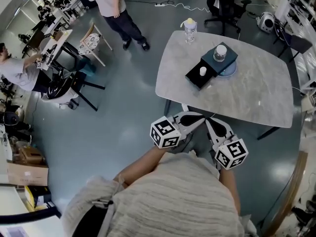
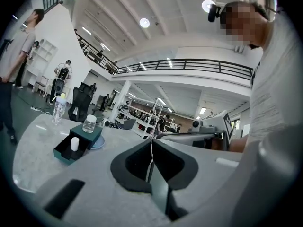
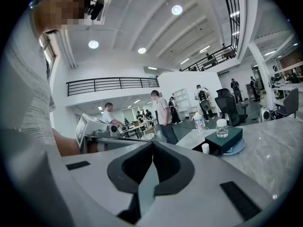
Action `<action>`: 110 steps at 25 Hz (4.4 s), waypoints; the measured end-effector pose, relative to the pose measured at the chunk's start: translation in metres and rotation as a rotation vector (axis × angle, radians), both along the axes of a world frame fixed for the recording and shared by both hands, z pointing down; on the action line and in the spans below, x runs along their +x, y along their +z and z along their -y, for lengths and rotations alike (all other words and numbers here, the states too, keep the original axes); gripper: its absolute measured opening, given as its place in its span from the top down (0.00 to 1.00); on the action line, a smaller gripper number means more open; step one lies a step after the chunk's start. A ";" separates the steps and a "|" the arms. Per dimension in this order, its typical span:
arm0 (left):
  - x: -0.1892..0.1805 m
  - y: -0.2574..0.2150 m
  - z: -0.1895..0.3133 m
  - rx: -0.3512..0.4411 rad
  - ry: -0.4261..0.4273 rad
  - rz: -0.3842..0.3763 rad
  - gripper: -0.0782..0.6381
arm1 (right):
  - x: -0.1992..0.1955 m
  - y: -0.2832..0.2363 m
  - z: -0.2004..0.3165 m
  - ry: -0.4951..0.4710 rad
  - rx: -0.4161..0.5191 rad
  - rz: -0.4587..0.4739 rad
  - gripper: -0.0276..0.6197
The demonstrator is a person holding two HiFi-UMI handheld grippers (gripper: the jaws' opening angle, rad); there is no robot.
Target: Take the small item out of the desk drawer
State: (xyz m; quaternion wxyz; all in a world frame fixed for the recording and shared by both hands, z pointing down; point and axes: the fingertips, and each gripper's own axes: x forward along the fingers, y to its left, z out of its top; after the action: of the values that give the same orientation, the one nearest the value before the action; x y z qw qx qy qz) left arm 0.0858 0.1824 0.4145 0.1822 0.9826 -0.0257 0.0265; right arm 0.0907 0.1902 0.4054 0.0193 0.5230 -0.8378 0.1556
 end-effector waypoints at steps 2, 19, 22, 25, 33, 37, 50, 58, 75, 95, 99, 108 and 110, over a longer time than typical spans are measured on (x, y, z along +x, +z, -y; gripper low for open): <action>0.008 0.001 0.001 -0.001 -0.025 0.001 0.87 | 0.008 0.001 0.001 -0.028 0.000 0.000 0.94; 0.030 0.024 0.076 -0.040 -0.096 0.019 0.87 | 0.031 0.024 0.076 -0.092 -0.035 0.008 0.94; 0.038 0.025 0.104 -0.037 -0.080 0.021 0.87 | 0.039 0.025 0.104 -0.083 -0.042 0.002 0.94; 0.044 0.026 0.134 -0.038 -0.063 0.025 0.87 | 0.044 0.026 0.135 -0.066 -0.042 0.003 0.94; 0.052 0.025 0.203 -0.018 -0.012 0.036 0.87 | 0.052 0.025 0.203 -0.021 -0.028 0.001 0.94; 0.048 0.031 0.230 -0.001 0.015 0.047 0.87 | 0.047 0.031 0.231 0.003 -0.022 -0.004 0.94; 0.043 0.046 0.270 0.011 0.082 0.065 0.87 | 0.043 0.045 0.271 0.030 -0.060 -0.109 0.94; 0.044 0.064 0.285 -0.033 0.047 0.080 0.87 | 0.052 0.063 0.281 0.017 -0.112 -0.124 0.94; 0.061 0.091 0.301 -0.084 -0.008 0.117 0.87 | 0.081 0.106 0.297 -0.022 -0.214 -0.209 0.94; 0.069 0.109 0.311 -0.135 -0.004 0.133 0.87 | 0.099 0.146 0.313 -0.028 -0.335 -0.270 0.83; 0.067 0.112 0.312 -0.143 -0.005 0.134 0.87 | 0.100 0.156 0.316 -0.042 -0.358 -0.290 0.79; 0.067 0.118 0.314 -0.153 -0.005 0.152 0.87 | 0.102 0.173 0.323 -0.051 -0.399 -0.307 0.71; 0.067 0.119 0.315 -0.156 -0.005 0.156 0.87 | 0.102 0.177 0.326 -0.053 -0.409 -0.311 0.69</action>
State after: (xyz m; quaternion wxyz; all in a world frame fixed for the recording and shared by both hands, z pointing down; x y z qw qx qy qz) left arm 0.1524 -0.1330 0.5336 0.2558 0.9603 -0.0398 0.1042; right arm 0.1930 -0.1355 0.5824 0.2573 0.5038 -0.7893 0.2387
